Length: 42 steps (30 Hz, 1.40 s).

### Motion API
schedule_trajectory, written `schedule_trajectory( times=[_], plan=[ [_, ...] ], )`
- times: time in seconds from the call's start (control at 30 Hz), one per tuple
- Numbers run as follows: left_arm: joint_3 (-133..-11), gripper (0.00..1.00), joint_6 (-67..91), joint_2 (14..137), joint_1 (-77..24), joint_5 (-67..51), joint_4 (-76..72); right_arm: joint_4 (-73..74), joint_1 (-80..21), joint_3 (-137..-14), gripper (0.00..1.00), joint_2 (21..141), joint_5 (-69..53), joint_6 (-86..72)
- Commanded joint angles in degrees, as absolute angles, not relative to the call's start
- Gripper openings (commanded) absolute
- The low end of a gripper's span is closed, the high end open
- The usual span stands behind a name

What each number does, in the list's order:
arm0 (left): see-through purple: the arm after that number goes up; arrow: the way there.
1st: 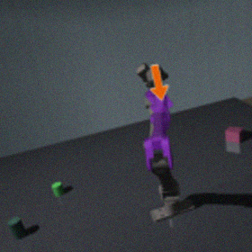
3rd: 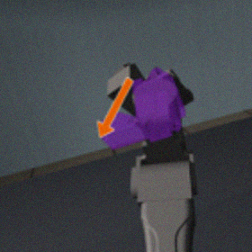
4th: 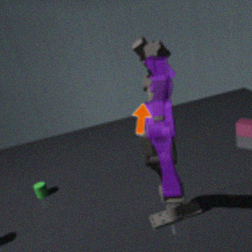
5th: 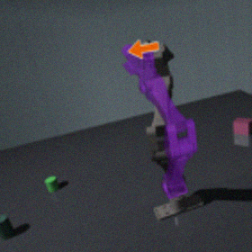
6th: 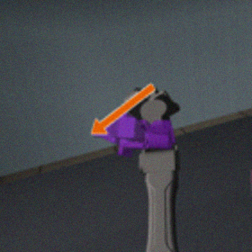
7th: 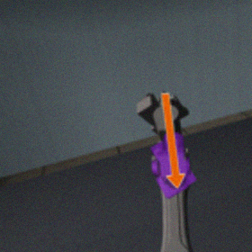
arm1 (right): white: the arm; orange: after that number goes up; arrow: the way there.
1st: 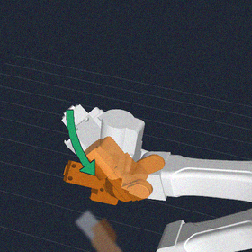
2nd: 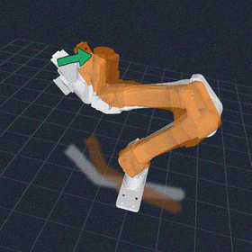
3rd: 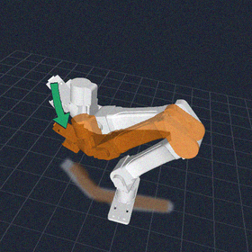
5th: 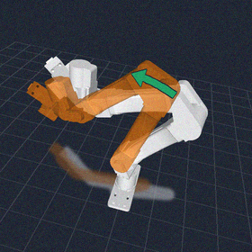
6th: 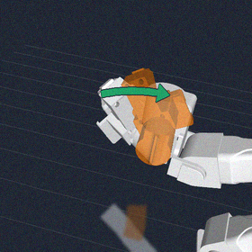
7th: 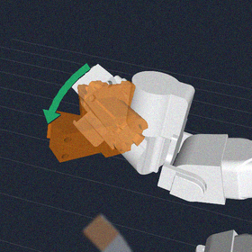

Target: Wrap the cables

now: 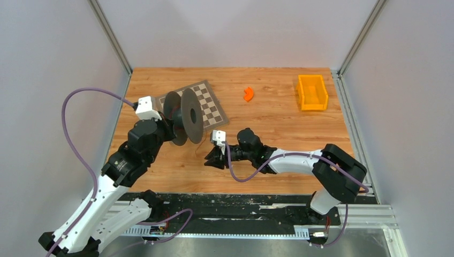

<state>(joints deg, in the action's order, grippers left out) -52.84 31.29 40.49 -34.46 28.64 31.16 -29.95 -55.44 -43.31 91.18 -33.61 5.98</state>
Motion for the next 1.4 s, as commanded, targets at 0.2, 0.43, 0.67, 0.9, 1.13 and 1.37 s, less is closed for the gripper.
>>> schedule_trajectory(
  times=[0.2,0.43,0.67,0.9,1.13,1.37],
  plan=[
    [-63.6,0.0,30.7,38.5,-34.3,23.0,30.9,-57.2,-52.4,-29.4,0.62,84.6,-30.3,15.9],
    [-68.4,0.0,33.1,38.5,-34.3,19.6,33.5,-67.9,-49.6,-31.1,0.73,90.0,-28.3,15.6],
    [-70.6,0.0,36.1,37.4,-34.3,16.8,34.5,-76.4,-47.8,-37.9,0.78,101.4,-31.8,14.4],
    [-72.0,0.0,38.6,36.7,-34.3,15.2,33.3,-85.1,-47.2,-46.6,0.78,115.9,-36.5,5.3],
    [-71.8,0.0,41.5,35.7,-34.3,18.4,33.0,-83.7,-46.8,-54.2,0.61,122.8,-40.9,-5.1],
    [-68.2,0.0,37.9,36.7,-34.3,31.0,24.8,-67.2,-49.9,-42.4,0.0,110.7,-29.5,-13.4]
  ],
)
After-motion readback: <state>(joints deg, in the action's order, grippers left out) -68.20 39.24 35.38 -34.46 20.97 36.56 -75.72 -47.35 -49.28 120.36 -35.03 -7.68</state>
